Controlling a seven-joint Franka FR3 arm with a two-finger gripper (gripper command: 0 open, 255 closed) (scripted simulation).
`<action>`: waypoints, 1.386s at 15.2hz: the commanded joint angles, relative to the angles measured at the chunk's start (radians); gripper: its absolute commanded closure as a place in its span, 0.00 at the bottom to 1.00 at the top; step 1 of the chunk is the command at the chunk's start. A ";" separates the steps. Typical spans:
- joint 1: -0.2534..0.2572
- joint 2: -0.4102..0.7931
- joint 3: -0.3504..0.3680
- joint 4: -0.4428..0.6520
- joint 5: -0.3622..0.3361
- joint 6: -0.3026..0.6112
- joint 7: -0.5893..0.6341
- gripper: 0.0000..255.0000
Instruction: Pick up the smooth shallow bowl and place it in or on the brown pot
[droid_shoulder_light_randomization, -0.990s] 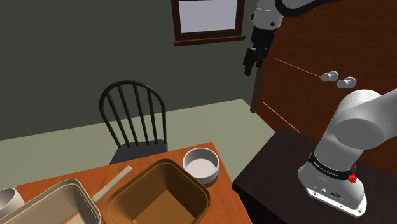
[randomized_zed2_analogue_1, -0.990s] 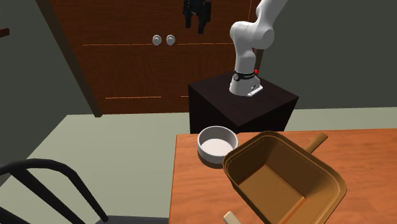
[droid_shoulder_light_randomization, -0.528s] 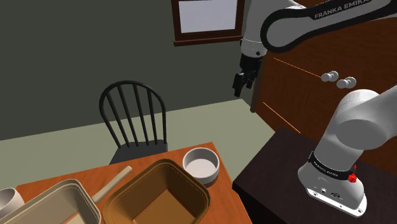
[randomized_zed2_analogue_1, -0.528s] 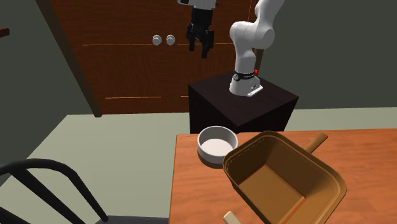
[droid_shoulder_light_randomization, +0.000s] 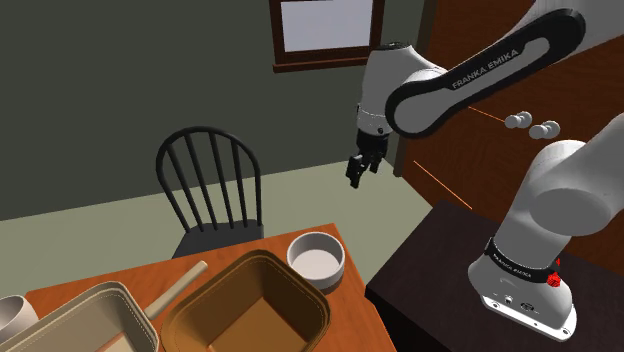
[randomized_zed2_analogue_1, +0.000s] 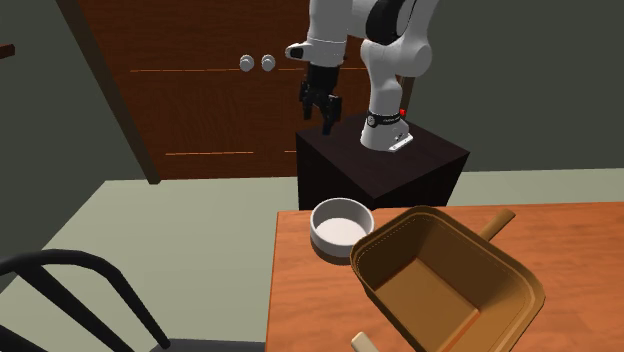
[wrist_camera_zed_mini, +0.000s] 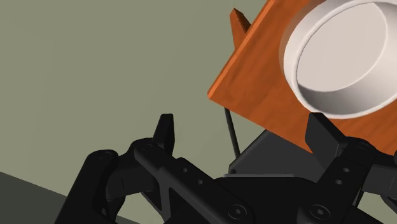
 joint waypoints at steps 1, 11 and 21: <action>0.003 0.070 0.029 -0.002 0.002 0.071 0.036 0.00; -0.035 0.494 0.164 0.056 -0.199 0.401 0.329 0.00; 0.047 0.743 0.056 0.136 -0.498 0.538 0.588 0.00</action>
